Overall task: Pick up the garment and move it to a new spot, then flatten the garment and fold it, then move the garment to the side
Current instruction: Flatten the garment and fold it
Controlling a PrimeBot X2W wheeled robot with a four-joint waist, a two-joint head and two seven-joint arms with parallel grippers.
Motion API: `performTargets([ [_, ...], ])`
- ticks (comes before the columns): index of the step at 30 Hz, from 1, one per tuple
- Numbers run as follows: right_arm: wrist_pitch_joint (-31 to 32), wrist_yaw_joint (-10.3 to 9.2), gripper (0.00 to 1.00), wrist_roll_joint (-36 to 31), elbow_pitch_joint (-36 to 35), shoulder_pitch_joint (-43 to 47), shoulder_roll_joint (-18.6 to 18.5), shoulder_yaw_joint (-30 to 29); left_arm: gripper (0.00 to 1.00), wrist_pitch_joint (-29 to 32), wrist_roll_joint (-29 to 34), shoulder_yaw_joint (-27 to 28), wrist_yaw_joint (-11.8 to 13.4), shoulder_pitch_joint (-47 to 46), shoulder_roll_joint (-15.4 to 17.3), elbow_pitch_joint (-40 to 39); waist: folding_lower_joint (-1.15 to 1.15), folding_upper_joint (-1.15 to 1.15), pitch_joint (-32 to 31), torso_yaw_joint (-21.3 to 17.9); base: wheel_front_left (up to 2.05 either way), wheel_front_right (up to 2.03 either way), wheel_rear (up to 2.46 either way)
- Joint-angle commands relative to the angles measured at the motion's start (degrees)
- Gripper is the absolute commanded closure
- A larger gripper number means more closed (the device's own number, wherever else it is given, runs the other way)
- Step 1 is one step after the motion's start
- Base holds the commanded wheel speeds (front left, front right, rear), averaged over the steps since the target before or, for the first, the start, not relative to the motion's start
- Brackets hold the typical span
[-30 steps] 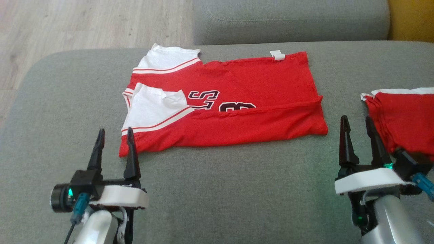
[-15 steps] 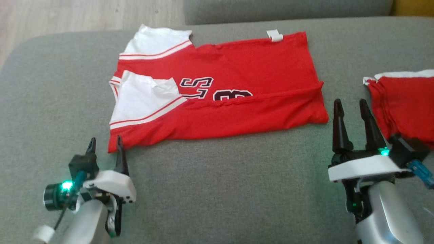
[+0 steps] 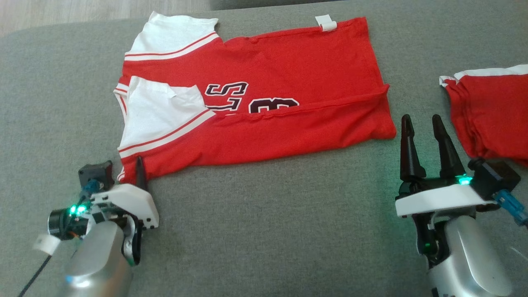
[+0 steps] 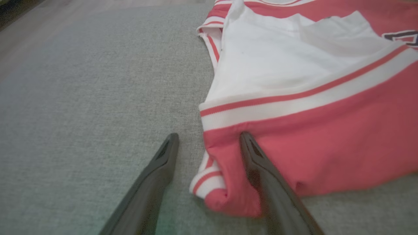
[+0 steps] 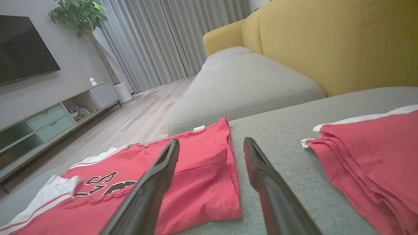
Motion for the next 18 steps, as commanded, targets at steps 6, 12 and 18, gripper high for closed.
performTargets([
  [6,-0.5,-0.04,0.0,0.7,-1.6,-3.0,0.2,1.5,1.0,4.1,-1.0,-0.2,-2.9,-1.1,0.5,2.2,-0.01,0.0,-0.3,0.4,0.0,0.0,0.0],
  [12,1.4,-0.04,0.0,-3.6,3.6,-4.5,0.2,-2.0,1.0,-1.9,-0.9,0.1,-2.7,-2.0,0.3,-1.0,-0.01,0.0,-1.7,1.9,0.0,0.0,0.0],
  [18,8.0,-0.04,0.0,-7.1,11.3,-9.2,0.2,-4.6,1.0,-8.3,0.8,-0.5,-2.2,-3.2,1.1,-6.9,-0.01,0.0,-2.3,3.3,0.0,0.0,0.0],
])
